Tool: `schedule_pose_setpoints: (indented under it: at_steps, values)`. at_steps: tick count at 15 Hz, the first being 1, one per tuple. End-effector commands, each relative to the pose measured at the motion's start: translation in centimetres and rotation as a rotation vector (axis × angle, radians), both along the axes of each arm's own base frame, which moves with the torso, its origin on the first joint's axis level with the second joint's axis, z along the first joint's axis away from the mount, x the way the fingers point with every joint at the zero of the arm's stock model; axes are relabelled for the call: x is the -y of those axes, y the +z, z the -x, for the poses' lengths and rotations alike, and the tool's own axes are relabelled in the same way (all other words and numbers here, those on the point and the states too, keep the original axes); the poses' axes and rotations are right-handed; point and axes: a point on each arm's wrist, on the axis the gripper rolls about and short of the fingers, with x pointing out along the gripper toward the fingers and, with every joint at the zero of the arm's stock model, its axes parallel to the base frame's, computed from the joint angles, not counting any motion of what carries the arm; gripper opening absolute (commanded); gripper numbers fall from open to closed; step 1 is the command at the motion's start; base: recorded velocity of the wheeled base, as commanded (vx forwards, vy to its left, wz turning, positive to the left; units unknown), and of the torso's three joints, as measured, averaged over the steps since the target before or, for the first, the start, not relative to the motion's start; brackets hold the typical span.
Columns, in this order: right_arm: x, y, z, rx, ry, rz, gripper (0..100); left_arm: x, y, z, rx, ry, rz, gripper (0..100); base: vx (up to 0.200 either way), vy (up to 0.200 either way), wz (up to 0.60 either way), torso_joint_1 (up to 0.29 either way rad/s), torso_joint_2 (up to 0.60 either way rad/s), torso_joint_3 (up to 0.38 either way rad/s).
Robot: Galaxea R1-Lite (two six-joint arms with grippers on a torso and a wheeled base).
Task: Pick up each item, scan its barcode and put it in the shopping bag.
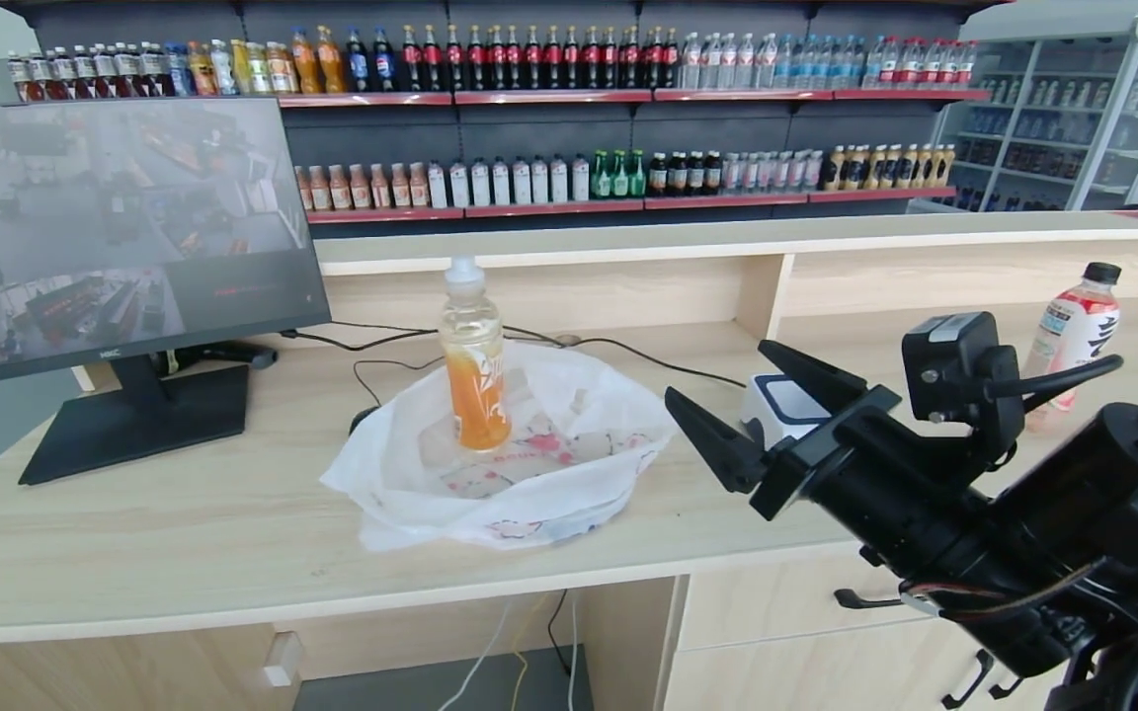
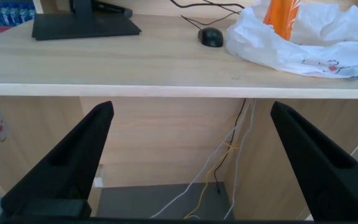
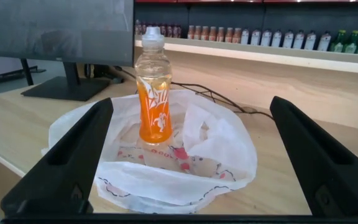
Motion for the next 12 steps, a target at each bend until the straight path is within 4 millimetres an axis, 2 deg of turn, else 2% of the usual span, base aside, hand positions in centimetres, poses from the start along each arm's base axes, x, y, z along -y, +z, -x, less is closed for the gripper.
schedule_pose_setpoints:
  at_steps: [1,12]
  values:
    - [-0.04,-0.05,-0.01,-0.001,0.001,0.001,100,0.0,0.0,0.0,0.0,0.001,0.0,100,0.0,-0.2,0.0,-0.007,0.0,0.002]
    - [0.33,-0.03,0.38,-0.003,-0.001,0.003,100,0.0,0.0,0.0,0.0,0.001,0.0,100,0.0,-0.2,0.0,0.003,0.0,0.003]
